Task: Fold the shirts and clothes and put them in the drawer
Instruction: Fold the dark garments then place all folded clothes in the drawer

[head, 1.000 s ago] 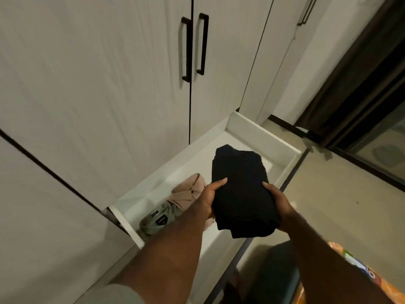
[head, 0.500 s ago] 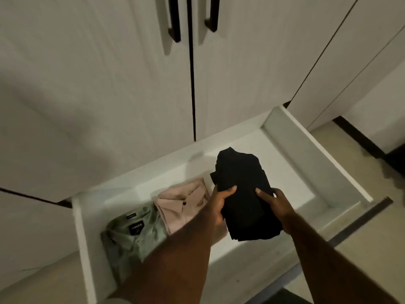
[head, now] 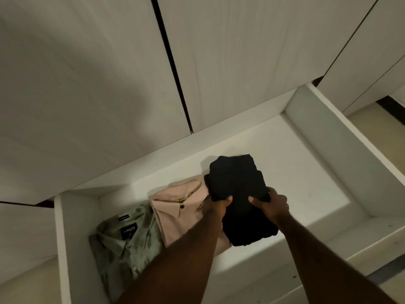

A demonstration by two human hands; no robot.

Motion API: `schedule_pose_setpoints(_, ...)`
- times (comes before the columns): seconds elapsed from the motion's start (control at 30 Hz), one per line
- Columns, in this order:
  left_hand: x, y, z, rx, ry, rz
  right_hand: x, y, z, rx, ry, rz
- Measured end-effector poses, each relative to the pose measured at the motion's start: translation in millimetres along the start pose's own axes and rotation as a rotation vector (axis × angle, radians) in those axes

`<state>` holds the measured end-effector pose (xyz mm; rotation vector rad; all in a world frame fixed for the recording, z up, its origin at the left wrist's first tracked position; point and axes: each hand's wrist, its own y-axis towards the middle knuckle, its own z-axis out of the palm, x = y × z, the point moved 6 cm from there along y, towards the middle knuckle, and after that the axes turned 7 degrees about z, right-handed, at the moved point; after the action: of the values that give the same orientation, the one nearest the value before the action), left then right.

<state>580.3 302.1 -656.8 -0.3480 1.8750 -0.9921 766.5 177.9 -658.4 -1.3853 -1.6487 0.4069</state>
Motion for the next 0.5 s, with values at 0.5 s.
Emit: schedule_pose_setpoints(0.5,-88.4,-147.2,-27.3,0.431,0.358,0.105,33.7,-153.9,-72.7,0.069,0.178,-0.007)
